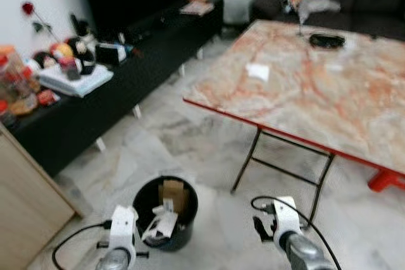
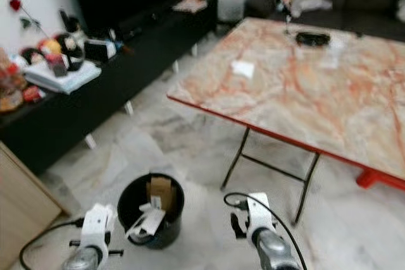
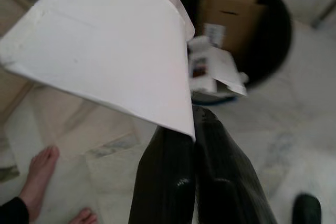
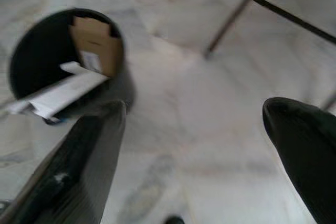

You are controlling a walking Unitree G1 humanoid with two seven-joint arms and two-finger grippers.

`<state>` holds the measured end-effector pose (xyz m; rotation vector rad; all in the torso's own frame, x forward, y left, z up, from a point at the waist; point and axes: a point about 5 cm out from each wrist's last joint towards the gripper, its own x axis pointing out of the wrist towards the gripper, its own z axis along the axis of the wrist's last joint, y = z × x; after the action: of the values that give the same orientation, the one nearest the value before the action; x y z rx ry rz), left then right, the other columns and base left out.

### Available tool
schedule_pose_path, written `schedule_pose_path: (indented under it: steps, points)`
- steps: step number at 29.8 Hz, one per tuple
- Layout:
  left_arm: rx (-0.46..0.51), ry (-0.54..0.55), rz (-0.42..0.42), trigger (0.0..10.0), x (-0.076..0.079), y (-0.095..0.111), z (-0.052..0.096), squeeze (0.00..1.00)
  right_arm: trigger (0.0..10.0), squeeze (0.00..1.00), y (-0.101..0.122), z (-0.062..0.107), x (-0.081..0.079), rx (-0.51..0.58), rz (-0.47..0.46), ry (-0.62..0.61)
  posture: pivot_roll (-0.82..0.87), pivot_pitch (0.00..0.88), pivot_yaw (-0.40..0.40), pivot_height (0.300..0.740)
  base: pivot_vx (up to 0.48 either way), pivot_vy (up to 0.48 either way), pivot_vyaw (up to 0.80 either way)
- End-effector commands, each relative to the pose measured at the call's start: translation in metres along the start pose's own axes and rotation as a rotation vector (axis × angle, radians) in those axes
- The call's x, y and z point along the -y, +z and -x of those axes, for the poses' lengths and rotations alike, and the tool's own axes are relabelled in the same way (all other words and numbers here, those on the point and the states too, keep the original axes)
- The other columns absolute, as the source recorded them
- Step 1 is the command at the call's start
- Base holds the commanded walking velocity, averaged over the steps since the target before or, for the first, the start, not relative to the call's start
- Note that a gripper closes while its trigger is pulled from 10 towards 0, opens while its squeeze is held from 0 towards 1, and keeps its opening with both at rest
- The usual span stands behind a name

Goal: Picking trash to rubbish bin

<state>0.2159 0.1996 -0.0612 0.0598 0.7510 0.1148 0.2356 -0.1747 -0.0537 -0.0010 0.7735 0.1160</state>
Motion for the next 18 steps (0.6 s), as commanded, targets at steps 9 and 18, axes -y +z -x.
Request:
schedule_pose_path:
  steps: [9, 18]
  points:
    - [-0.006, 0.013, -0.007, 10.0, -0.0048, 0.0001, -0.0002, 0.00, 10.0, 0.00, 0.0029, -0.0018, -0.0078, 0.011, -0.017, 0.025, -0.02, 0.000, -0.004, 0.740, 0.423, 0.000, 0.33]
    - [-0.008, 0.012, -0.007, 10.0, -0.0049, 0.0004, -0.0004, 0.00, 10.0, 0.00, 0.0039, -0.0019, -0.0068, 0.014, -0.020, 0.021, -0.02, 0.000, -0.005, 0.740, 0.424, 0.000, 0.00]
